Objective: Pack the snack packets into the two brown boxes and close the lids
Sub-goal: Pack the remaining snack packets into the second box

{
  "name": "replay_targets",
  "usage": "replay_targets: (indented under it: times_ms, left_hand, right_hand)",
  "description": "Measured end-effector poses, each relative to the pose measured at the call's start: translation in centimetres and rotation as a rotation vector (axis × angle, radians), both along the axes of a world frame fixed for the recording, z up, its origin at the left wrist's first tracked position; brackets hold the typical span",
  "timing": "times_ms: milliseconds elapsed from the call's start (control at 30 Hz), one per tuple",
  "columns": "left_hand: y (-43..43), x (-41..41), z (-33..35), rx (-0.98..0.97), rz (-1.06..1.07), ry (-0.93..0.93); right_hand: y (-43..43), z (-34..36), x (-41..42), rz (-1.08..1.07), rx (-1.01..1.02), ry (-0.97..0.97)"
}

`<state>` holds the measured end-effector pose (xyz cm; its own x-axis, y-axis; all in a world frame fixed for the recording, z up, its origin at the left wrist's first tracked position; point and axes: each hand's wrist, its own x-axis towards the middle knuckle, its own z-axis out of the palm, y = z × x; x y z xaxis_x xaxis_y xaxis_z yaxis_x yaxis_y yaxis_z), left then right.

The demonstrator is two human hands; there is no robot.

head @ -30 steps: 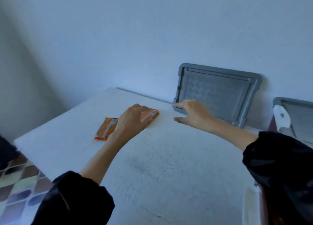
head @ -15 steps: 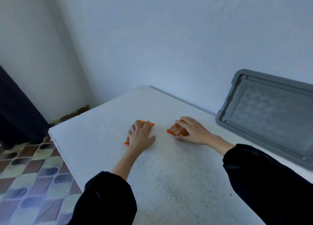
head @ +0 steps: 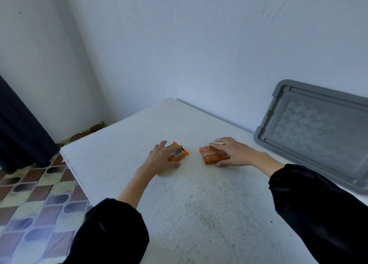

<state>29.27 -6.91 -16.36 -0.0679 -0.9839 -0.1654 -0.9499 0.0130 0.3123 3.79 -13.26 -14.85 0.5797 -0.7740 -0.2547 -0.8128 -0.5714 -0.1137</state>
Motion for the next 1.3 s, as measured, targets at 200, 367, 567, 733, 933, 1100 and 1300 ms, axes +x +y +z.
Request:
replay_targets:
  times_ms: [200, 367, 567, 733, 933, 1100, 1300]
  left_hand:
    - [0.2, -0.6, -0.1, -0.166, 0.099, 0.052]
    - [1.1, -3.0, 1.7, -0.188, 0.066, 0.101]
    - [2.5, -8.2, 7.0, -0.267, -0.066, 0.169]
    - [5.2, -14.0, 10.9, -0.323, -0.205, 0.162]
    - [10.9, -21.8, 14.0, -0.333, -0.458, 0.189]
    - [17.3, -27.6, 15.8, -0.341, -0.695, 0.201]
    - [24.7, -32.4, 14.8, -0.241, -1.003, 0.136]
  right_hand:
    - [0.8, 0.2, 0.1, -0.079, -0.047, -0.14]
    - [2.3, 1.5, -1.5, -0.177, -0.121, -0.116]
    - [6.0, 7.1, -6.1, -0.265, -0.175, -0.15]
    - [12.2, 12.7, -11.6, -0.339, -0.213, -0.151]
    - [22.3, 16.9, -18.6, -0.469, -0.256, -0.112]
    - [31.1, 17.2, -23.5, -0.55, -0.252, -0.042]
    - [40.4, 15.3, -27.0, -0.604, -0.133, 0.01]
